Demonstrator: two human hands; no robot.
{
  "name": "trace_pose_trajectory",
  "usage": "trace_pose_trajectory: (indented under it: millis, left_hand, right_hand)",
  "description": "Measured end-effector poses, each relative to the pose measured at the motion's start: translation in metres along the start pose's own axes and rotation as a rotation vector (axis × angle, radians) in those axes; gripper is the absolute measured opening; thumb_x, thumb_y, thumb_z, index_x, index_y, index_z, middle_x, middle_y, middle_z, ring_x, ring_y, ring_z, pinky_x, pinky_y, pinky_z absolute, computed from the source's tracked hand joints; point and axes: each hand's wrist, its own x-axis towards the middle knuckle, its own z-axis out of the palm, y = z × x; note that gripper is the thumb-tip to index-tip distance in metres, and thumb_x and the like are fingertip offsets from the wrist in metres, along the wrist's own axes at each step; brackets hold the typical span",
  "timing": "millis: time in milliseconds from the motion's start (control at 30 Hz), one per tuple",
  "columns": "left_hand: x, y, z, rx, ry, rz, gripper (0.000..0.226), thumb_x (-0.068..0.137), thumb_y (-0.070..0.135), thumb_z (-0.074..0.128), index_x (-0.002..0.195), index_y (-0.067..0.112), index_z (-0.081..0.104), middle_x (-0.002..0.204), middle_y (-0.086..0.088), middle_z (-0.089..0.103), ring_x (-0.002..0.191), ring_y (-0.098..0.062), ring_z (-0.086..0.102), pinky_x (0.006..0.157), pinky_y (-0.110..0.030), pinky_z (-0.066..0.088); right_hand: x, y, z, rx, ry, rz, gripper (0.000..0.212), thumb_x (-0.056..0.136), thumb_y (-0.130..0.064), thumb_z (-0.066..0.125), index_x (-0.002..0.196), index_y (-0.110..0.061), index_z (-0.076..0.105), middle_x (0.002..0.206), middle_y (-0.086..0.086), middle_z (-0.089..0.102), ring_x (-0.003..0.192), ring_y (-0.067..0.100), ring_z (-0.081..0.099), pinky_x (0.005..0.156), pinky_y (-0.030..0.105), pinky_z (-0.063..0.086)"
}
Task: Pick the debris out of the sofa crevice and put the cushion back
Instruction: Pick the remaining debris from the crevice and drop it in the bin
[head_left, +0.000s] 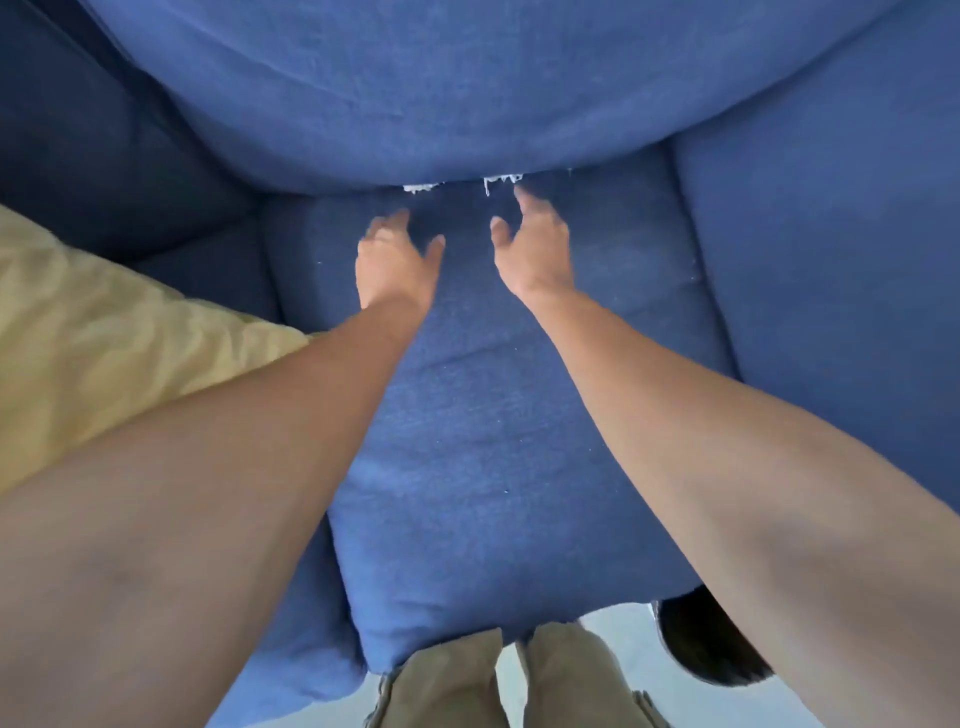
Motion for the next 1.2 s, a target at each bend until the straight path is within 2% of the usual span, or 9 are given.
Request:
trace_pose_trajectory:
  millis: [200, 367, 467, 567, 767, 867, 1000, 1100, 1200]
  left_hand:
    - [0.057, 0.031, 0.037, -0.002, 0.064, -0.188, 0.051, 0.092, 0.046, 0.059, 0.124, 0.007, 0.056, 0.129, -0.012, 0.06, 0.122, -0.027, 0.054, 0.097, -0.033, 0.043]
    - [0.071, 0.039, 0.059, 0.037, 0.15, -0.276, 0.053, 0.09, 0.052, 0.057, 0.119, 0.007, 0.058, 0.129, -0.007, 0.059, 0.122, -0.025, 0.049, 0.103, -0.031, 0.035]
    - [0.084, 0.035, 0.065, 0.045, 0.187, -0.367, 0.04, 0.095, 0.037, 0.051, 0.123, 0.009, 0.057, 0.134, -0.004, 0.054, 0.127, -0.023, 0.045, 0.101, -0.03, 0.035]
    - [0.094, 0.03, 0.066, 0.074, 0.189, -0.418, 0.035, 0.098, 0.019, 0.038, 0.128, 0.01, 0.054, 0.141, -0.005, 0.05, 0.134, -0.02, 0.039, 0.102, -0.026, 0.031]
    - [0.092, 0.029, 0.056, 0.089, 0.148, -0.374, 0.035, 0.101, 0.022, 0.041, 0.128, 0.002, 0.053, 0.137, -0.013, 0.054, 0.133, -0.024, 0.044, 0.107, -0.029, 0.032]
    - [0.085, 0.029, 0.044, -0.003, 0.116, -0.419, 0.04, 0.1, 0.036, 0.049, 0.126, 0.009, 0.059, 0.134, -0.008, 0.059, 0.126, -0.02, 0.054, 0.094, -0.021, 0.04]
    - [0.066, 0.03, 0.029, -0.233, 0.071, -0.446, 0.025, 0.086, 0.039, 0.069, 0.103, 0.021, 0.074, 0.109, 0.002, 0.073, 0.104, -0.016, 0.067, 0.079, -0.018, 0.045]
    - [0.057, 0.03, 0.026, -0.272, 0.058, -0.393, 0.022, 0.084, 0.032, 0.072, 0.103, 0.021, 0.073, 0.106, 0.003, 0.074, 0.101, -0.015, 0.067, 0.076, -0.015, 0.043]
    - [0.06, 0.031, 0.029, -0.27, 0.074, -0.354, 0.026, 0.082, 0.034, 0.073, 0.105, 0.022, 0.074, 0.104, 0.003, 0.075, 0.099, -0.014, 0.068, 0.078, -0.015, 0.047]
  right_hand:
    - [0.047, 0.002, 0.019, -0.13, 0.035, -0.022, 0.047, 0.097, -0.032, 0.054, 0.137, -0.009, 0.045, 0.14, 0.01, 0.049, 0.123, 0.027, 0.052, 0.097, 0.032, 0.04]
    - [0.065, 0.002, 0.023, -0.417, 0.115, -0.046, 0.047, 0.099, -0.053, 0.04, 0.114, -0.015, 0.063, 0.118, 0.007, 0.066, 0.107, 0.026, 0.064, 0.085, 0.032, 0.048]
    - [0.071, -0.002, 0.027, -0.465, 0.148, -0.017, 0.045, 0.098, -0.053, 0.042, 0.105, -0.017, 0.068, 0.108, 0.005, 0.071, 0.101, 0.025, 0.067, 0.075, 0.03, 0.049]
    - [0.073, -0.002, 0.033, -0.471, 0.219, 0.035, 0.027, 0.097, -0.038, 0.05, 0.1, -0.02, 0.071, 0.1, 0.001, 0.073, 0.094, 0.023, 0.07, 0.064, 0.026, 0.038]
    - [0.065, -0.005, 0.025, -0.371, 0.287, 0.121, 0.025, 0.096, -0.03, 0.05, 0.094, -0.018, 0.072, 0.096, 0.003, 0.074, 0.091, 0.025, 0.071, 0.062, 0.026, 0.035]
    - [0.055, -0.01, 0.018, -0.283, 0.26, 0.166, 0.026, 0.095, -0.034, 0.053, 0.096, -0.017, 0.072, 0.099, 0.004, 0.074, 0.094, 0.027, 0.07, 0.064, 0.027, 0.037]
    - [0.042, -0.016, 0.013, -0.136, 0.246, 0.19, 0.021, 0.091, -0.037, 0.06, 0.089, -0.02, 0.072, 0.094, 0.002, 0.073, 0.088, 0.029, 0.068, 0.062, 0.027, 0.037]
    - [0.041, -0.016, 0.012, -0.122, 0.214, 0.172, 0.023, 0.089, -0.042, 0.062, 0.093, -0.021, 0.07, 0.098, 0.0, 0.071, 0.094, 0.025, 0.066, 0.064, 0.026, 0.037]
    - [0.051, -0.012, 0.019, -0.201, 0.174, 0.12, 0.038, 0.087, -0.054, 0.062, 0.105, -0.02, 0.068, 0.111, 0.0, 0.068, 0.107, 0.022, 0.058, 0.069, 0.029, 0.038]
